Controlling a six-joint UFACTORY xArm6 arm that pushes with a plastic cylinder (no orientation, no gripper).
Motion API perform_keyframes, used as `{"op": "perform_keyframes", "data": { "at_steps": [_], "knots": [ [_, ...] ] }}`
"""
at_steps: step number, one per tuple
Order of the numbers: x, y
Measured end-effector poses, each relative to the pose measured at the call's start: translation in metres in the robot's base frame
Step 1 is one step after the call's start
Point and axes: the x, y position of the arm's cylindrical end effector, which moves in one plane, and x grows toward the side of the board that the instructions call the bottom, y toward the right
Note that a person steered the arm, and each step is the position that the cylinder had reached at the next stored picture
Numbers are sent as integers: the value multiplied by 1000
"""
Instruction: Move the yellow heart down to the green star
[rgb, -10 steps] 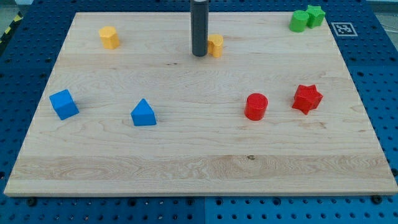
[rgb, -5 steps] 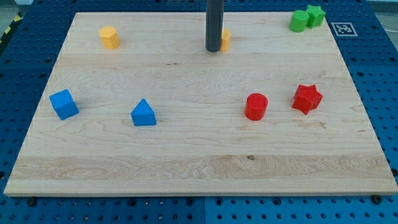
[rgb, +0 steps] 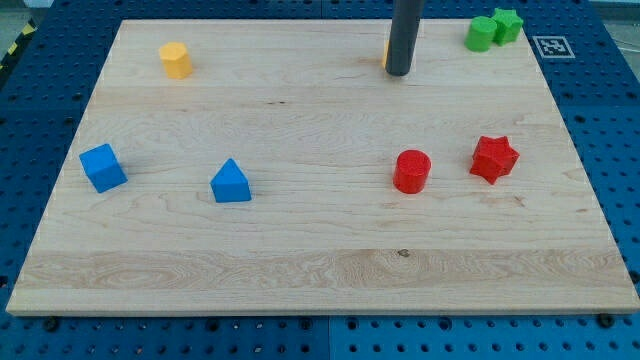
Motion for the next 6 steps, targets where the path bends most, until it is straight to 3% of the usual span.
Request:
{"op": "perform_keyframes", "data": {
  "at_steps": [3, 6],
  "knots": [
    [-51, -62],
    [-48, 16]
  ]
}}
